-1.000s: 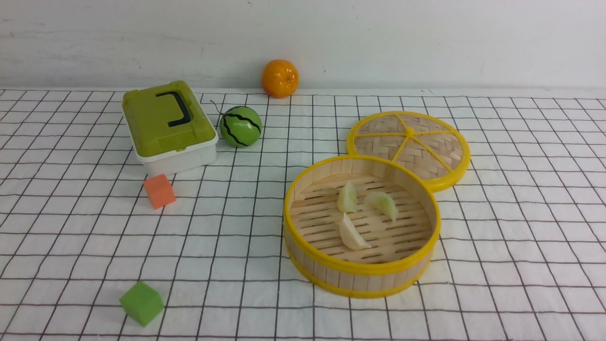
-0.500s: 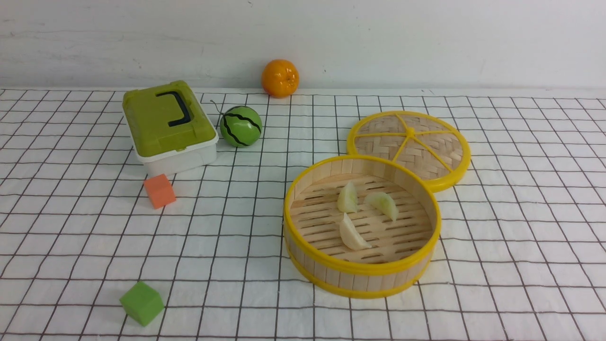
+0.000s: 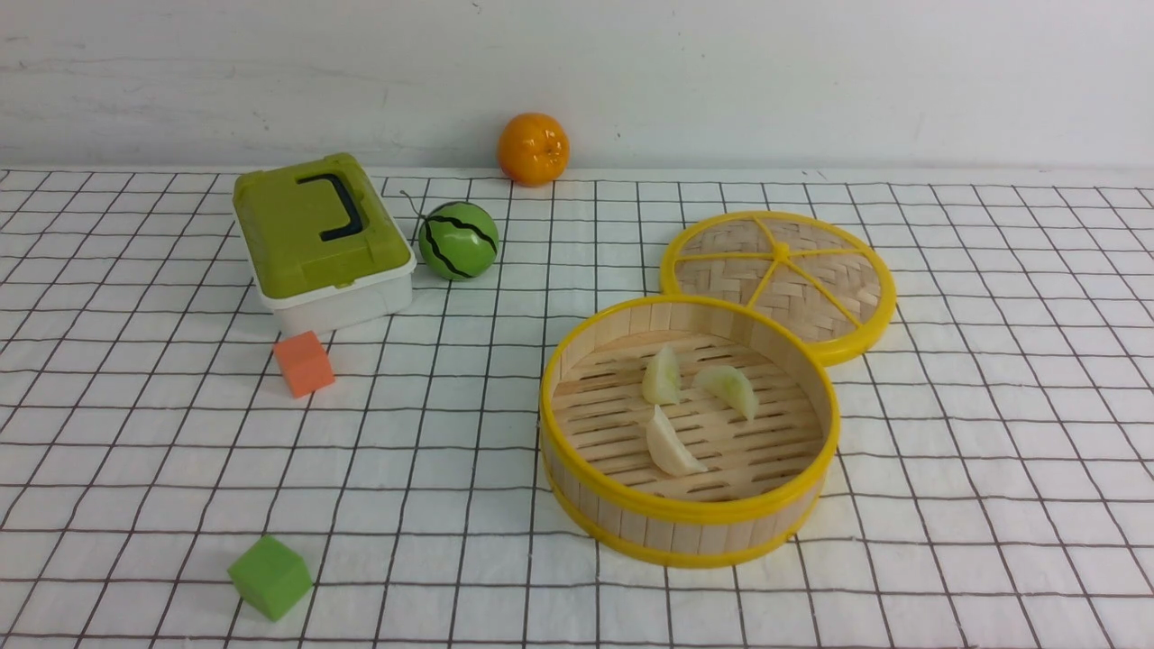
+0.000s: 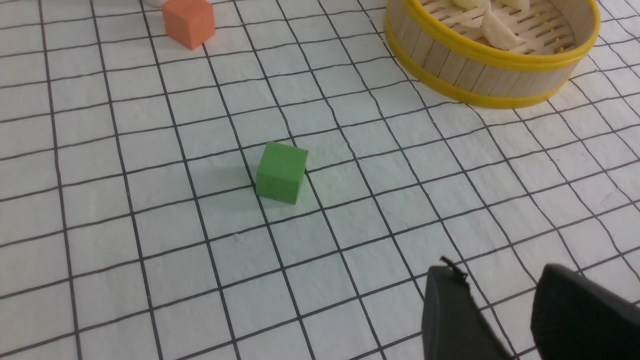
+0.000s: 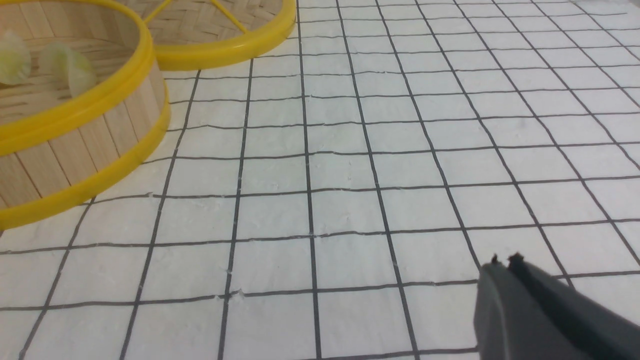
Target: Put the dumplings into the steamer on the table with the white tablecloth.
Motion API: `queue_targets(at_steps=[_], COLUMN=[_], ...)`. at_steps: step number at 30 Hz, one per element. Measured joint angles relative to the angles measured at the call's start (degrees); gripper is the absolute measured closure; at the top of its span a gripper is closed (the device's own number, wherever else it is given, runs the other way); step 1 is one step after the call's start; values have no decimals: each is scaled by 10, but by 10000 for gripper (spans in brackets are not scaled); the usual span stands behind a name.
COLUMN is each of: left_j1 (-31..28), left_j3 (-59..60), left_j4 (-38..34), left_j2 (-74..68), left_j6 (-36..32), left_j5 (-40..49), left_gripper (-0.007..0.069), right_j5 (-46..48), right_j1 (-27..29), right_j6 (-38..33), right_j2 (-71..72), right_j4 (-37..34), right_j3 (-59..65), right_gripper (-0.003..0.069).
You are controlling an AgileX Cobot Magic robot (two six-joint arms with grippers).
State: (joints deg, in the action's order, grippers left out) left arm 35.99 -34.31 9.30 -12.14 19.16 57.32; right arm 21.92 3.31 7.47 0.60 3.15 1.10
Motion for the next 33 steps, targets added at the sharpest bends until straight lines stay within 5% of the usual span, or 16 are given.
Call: queue_targets(at_steps=[25, 30, 33], left_j1=[0, -22, -86], left_j3=[16, 59, 109], left_j4=[8, -2, -17], left_j2=[0, 0, 0], left_j6=[0, 0, -1], left_j5=[0, -83, -209], left_gripper=[385, 434, 551], right_j5=[0, 0, 0], right_j1=[0, 0, 0], right_j6=[0, 0, 0], right_j2=[0, 0, 0], right_j4=[0, 0, 0], right_j3=[0, 0, 0], right_gripper=[669, 664, 664])
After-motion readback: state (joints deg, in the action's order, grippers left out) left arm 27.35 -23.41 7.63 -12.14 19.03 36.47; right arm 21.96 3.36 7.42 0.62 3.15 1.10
